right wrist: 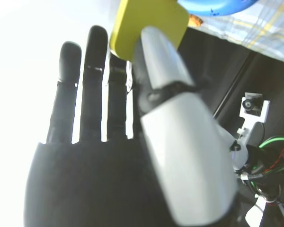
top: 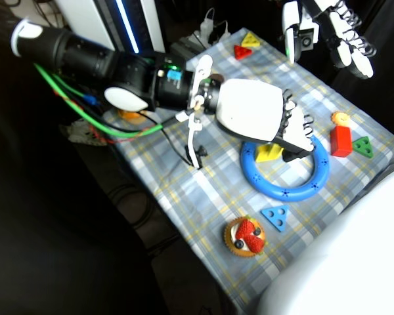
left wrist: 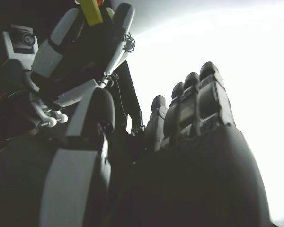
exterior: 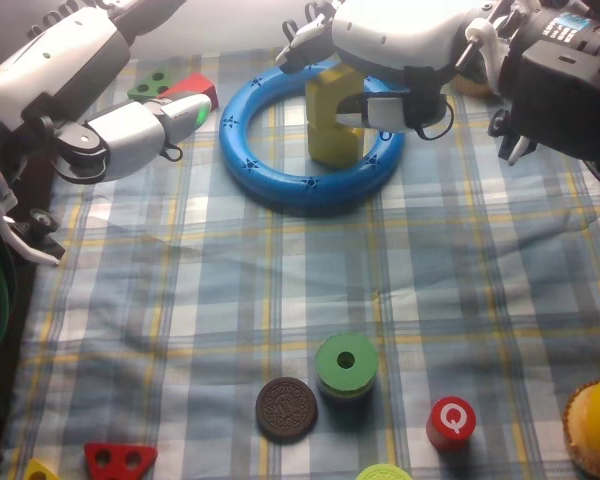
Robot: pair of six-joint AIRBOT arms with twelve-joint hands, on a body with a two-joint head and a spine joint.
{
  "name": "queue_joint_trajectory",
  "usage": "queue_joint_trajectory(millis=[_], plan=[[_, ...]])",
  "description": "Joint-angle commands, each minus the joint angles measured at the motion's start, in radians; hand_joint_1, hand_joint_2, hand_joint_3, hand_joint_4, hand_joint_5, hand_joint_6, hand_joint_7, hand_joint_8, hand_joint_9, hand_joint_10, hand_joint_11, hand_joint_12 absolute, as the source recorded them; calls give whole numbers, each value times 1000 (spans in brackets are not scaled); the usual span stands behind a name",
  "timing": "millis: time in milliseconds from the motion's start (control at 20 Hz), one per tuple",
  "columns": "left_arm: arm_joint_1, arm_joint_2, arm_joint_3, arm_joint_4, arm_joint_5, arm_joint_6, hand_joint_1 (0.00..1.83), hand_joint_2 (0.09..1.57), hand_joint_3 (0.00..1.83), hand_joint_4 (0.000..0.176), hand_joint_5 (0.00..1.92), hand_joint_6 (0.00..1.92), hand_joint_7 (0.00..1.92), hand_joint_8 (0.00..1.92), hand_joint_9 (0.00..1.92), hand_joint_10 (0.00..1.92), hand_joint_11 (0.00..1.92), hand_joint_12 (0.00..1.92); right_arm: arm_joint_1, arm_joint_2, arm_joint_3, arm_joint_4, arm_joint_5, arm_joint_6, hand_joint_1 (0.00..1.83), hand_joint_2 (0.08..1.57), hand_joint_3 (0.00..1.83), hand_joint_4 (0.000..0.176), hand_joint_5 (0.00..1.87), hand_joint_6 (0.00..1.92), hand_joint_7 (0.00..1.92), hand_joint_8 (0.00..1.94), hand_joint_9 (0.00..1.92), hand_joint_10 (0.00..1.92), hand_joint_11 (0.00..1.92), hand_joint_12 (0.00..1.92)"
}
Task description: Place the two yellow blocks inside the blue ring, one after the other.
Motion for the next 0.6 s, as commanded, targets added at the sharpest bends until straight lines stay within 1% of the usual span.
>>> queue_joint_trajectory(millis=[0,50,100,150,200,250,300,350,400,450,500,550], plan=[[-7,-3,4,18,-124,-7,871,1389,3,125,56,0,0,0,1,0,0,0,19,-2,1,-8,115,-6,1278,1253,2,0,559,53,694,1438,461,1202,193,1718],[-7,-3,4,18,-124,-7,894,1385,0,105,72,5,8,2,11,4,0,0,19,-2,0,-8,115,-6,1278,1257,2,0,550,44,688,1453,454,1201,191,1712],[-7,-3,4,18,-124,-7,885,1386,1,105,70,3,7,1,12,4,0,0,19,-2,0,-8,115,-6,1106,1209,0,0,544,33,539,1030,448,1189,183,1692],[-7,-3,4,18,-124,-7,876,1389,2,111,66,1,2,0,6,1,0,0,19,-2,0,-8,115,-6,1060,1203,0,0,536,22,536,828,437,1134,153,1647],[-7,-3,4,18,-124,-7,886,1386,0,98,77,4,11,3,18,5,0,0,19,-2,-1,-9,115,-6,1048,1202,0,0,536,15,552,637,412,947,39,1559],[-7,-3,4,18,-124,-7,881,1387,1,111,73,2,7,1,10,1,0,0,25,-1,-6,-13,114,-6,1042,1204,0,0,530,8,590,513,446,852,52,1520],[-6,-2,3,17,-124,-7,879,1391,2,117,69,0,1,0,1,0,0,0,37,-1,-21,-25,114,-6,1044,1203,0,0,530,5,628,500,454,899,64,1556],[-6,-2,3,16,-123,-8,864,1391,2,124,62,0,0,0,0,0,0,0,42,-1,-28,-32,114,-6,1022,1201,0,0,481,0,544,353,410,923,47,1582],[-5,-1,3,16,-123,-8,858,1387,0,116,70,4,5,2,11,5,0,0,51,5,-40,-41,114,-6,969,1189,0,0,379,0,446,169,356,858,9,1612],[-3,0,2,14,-123,-8,845,1390,1,118,73,4,5,1,6,2,0,0,63,29,-64,-63,115,-6,935,1178,0,0,309,0,412,67,323,742,1,1534],[-1,1,1,11,-124,-8,865,1385,0,111,80,5,9,2,13,4,0,0,73,54,-87,-76,119,-6,924,1157,0,0,198,0,297,13,264,482,0,1370],[1,2,0,9,-124,-8,871,1385,0,107,79,4,8,1,11,3,0,0,78,72,-104,-84,124,-6,893,1154,0,11,126,0,207,2,224,276,0,1235]])
